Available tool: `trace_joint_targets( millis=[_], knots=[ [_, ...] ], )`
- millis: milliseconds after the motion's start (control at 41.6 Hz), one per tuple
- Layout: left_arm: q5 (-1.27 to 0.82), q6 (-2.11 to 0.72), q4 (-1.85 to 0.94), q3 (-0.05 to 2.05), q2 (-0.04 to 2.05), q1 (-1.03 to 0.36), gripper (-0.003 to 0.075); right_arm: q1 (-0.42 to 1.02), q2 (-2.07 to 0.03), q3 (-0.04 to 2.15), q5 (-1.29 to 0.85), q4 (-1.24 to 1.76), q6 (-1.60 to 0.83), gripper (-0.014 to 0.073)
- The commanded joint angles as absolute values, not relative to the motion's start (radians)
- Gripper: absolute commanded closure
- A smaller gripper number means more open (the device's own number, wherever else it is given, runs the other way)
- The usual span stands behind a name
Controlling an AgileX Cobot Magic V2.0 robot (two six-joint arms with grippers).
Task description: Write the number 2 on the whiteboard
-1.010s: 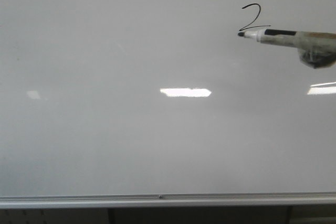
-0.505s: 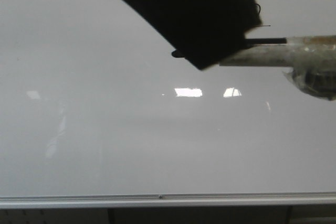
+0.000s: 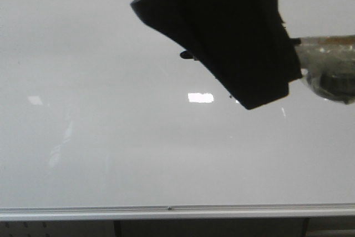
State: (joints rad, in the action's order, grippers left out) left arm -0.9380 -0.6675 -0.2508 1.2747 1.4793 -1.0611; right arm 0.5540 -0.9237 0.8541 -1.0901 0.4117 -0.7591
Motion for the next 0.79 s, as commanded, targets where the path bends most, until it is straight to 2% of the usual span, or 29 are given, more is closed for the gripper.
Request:
trace_joint_targets(
  millis=[0,72,168,240,312,625,769],
  knots=[
    [-0.897,-0.669,-0.277,1.308,1.446,-1.067,0.0632,0.557,-0.912,0.889,-1.058,0.449,-0.772,0.0653],
    [-0.897,-0.669,-0.277,1.308,1.446,-1.067,0.0663,0.557,-0.912,0.889,-1.058,0.449,-0.772,0.0557],
    [-0.897,-0.663,-0.277,1.308,1.446,-1.067,0.0664,0.557,-0.912,0.889,-1.056,0.449,-0.771,0.026],
    [-0.897,-0.661,-0.277,1.31,1.446,-1.067,0.0664,0.553,-0.912,0.891,-1.051,0.449,-0.761,0.0116],
    [-0.904,-0.609,-0.257,1.318,1.446,-1.061,0.0664,0.54,-0.906,0.901,-1.065,0.424,-0.732,0.0027],
    [-0.99,-0.07,0.223,1.353,1.395,-0.976,0.0664,0.393,-0.771,0.935,-1.085,0.084,-0.394,0.0015],
    [-1.022,0.137,0.372,1.353,1.335,-0.872,0.0663,0.345,-0.734,0.934,-1.102,0.0,-0.317,0.0015]
  ],
)
